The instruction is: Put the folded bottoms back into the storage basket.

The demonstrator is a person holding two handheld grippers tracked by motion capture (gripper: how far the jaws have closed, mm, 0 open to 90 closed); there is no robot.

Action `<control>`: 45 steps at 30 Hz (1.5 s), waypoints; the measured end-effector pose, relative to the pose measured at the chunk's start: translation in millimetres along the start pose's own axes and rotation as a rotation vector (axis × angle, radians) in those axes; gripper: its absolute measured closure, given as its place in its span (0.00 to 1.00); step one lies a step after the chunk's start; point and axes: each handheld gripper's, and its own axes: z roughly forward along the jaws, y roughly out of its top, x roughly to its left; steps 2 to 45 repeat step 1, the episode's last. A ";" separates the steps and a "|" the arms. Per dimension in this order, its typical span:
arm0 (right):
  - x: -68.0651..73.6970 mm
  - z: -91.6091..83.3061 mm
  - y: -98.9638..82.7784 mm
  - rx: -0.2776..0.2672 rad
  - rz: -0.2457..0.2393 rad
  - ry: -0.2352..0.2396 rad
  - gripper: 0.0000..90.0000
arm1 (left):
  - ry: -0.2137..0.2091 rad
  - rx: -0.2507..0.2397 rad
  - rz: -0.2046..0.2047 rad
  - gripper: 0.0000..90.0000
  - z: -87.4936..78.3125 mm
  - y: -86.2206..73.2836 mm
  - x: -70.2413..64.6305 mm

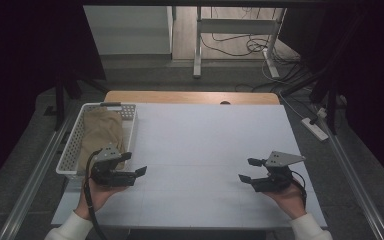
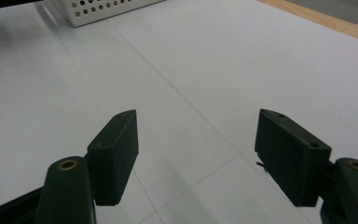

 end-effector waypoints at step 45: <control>0.1 0.1 0.0 0.001 0.000 0.000 0.33 | -0.001 0.001 0.001 0.24 0.1 0.1 -0.1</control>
